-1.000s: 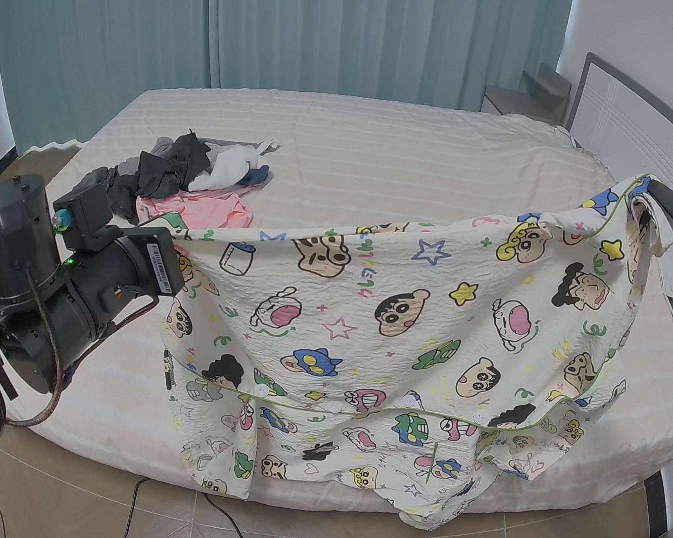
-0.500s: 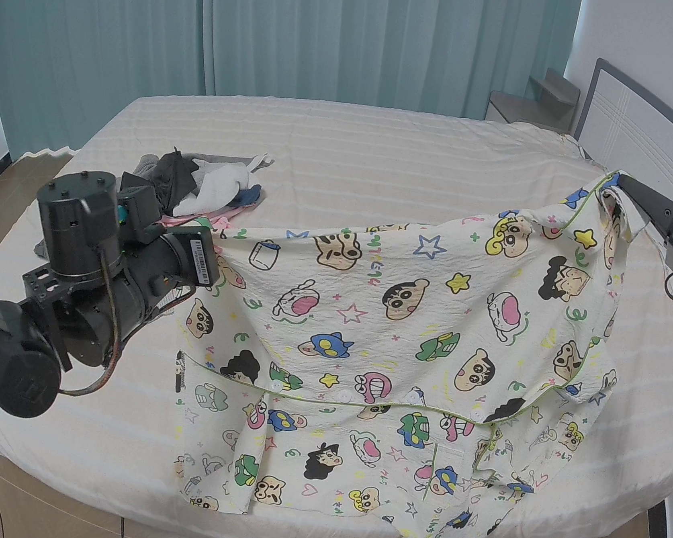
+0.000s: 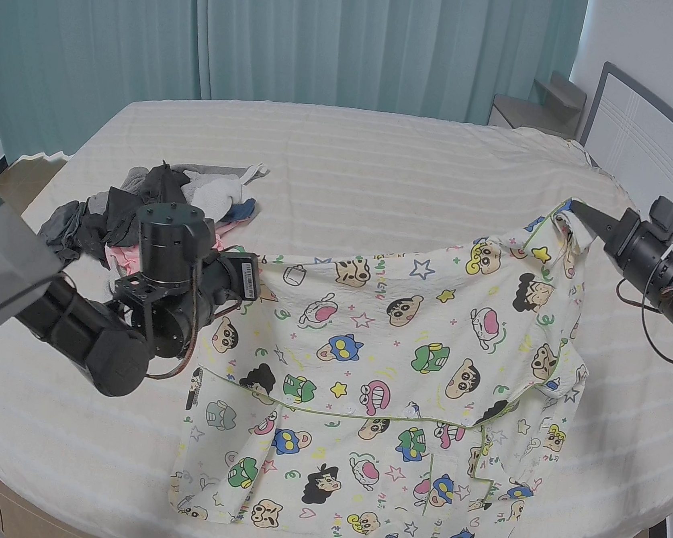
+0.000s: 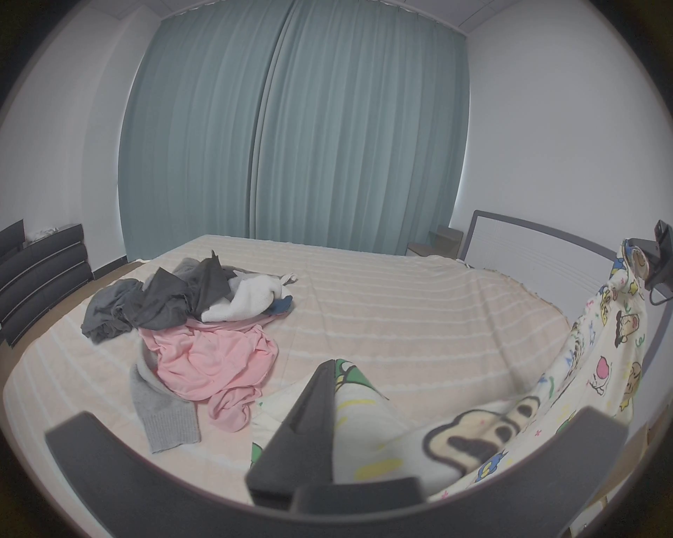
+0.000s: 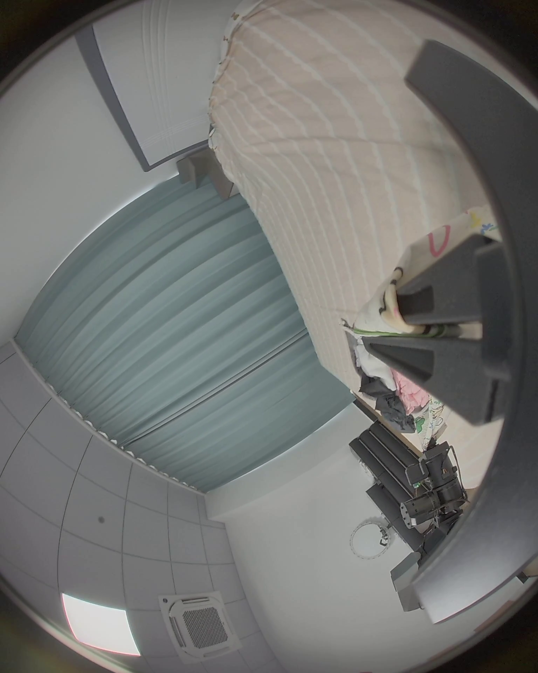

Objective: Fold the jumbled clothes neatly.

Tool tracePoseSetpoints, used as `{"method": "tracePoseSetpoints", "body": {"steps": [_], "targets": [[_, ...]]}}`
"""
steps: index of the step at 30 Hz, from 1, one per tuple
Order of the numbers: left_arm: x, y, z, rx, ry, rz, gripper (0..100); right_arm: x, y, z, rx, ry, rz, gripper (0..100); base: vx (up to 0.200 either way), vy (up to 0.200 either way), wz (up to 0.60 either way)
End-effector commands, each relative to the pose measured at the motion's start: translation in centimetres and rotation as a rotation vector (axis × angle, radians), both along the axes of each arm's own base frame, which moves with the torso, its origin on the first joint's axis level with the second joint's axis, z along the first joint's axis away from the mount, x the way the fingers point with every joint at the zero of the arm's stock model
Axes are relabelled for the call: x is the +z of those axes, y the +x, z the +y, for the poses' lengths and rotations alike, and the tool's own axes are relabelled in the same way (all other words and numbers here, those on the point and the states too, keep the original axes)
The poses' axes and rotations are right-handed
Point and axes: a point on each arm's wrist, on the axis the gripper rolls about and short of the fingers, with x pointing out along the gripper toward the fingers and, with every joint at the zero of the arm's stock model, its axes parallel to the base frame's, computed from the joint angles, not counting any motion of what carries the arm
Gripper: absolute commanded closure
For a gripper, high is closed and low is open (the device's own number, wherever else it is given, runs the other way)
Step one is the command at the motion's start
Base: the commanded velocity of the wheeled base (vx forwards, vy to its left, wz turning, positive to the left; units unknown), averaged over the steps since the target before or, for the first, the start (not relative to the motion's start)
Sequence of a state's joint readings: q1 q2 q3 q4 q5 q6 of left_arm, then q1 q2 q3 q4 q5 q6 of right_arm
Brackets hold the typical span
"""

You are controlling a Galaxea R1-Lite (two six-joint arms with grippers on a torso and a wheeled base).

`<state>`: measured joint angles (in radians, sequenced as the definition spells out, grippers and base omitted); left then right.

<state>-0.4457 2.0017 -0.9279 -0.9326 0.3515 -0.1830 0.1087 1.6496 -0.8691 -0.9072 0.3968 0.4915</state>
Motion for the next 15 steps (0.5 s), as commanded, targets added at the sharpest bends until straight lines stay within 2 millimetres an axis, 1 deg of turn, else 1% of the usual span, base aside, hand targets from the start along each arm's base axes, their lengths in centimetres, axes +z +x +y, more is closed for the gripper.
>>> {"method": "tracePoseSetpoints", "body": {"steps": [1,3,4,5,7,8,9,12,13,14,15], "targets": [[-4.0,3.8,-0.5,0.032,0.019,0.049,100,-4.1,3.9,0.3,-0.007,-0.036,0.094,100,0.0,0.0,0.0],[-4.6,4.9,-0.6,0.04,0.017,0.045,100,-5.2,5.0,0.4,-0.008,-0.054,0.11,100,0.0,0.0,0.0],[-4.6,4.9,-0.6,0.04,0.017,0.045,100,-5.2,5.0,0.4,-0.008,-0.054,0.11,100,0.0,0.0,0.0],[-5.2,5.8,-0.8,0.046,0.016,0.043,100,-6.1,5.9,0.5,-0.008,-0.063,0.128,100,0.0,0.0,0.0],[-6.5,6.9,-1.1,0.049,0.019,0.05,100,-7.2,7.0,0.6,-0.014,-0.068,0.148,100,0.0,0.0,0.0],[-6.5,6.9,-1.2,0.049,0.019,0.05,100,-7.2,7.1,0.6,-0.015,-0.068,0.15,100,0.0,0.0,0.0],[-7.6,7.9,-1.6,0.049,0.019,0.053,100,-8.4,8.2,0.8,-0.033,-0.075,0.169,100,0.0,0.0,0.0],[-9.0,9.0,-1.9,0.052,0.02,0.056,100,-9.5,9.7,0.9,-0.053,-0.089,0.175,100,0.0,0.0,0.0],[-9.0,9.0,-1.9,0.052,0.02,0.056,100,-9.5,9.7,0.9,-0.053,-0.089,0.175,100,0.0,0.0,0.0],[-10.0,9.9,-2.1,0.057,0.02,0.056,100,-10.4,10.9,0.9,-0.067,-0.092,0.18,100,0.0,0.0,0.0],[-10.4,10.3,-2.2,0.058,0.021,0.054,100,-10.9,11.4,1.0,-0.071,-0.094,0.184,100,0.0,0.0,0.0]]}}
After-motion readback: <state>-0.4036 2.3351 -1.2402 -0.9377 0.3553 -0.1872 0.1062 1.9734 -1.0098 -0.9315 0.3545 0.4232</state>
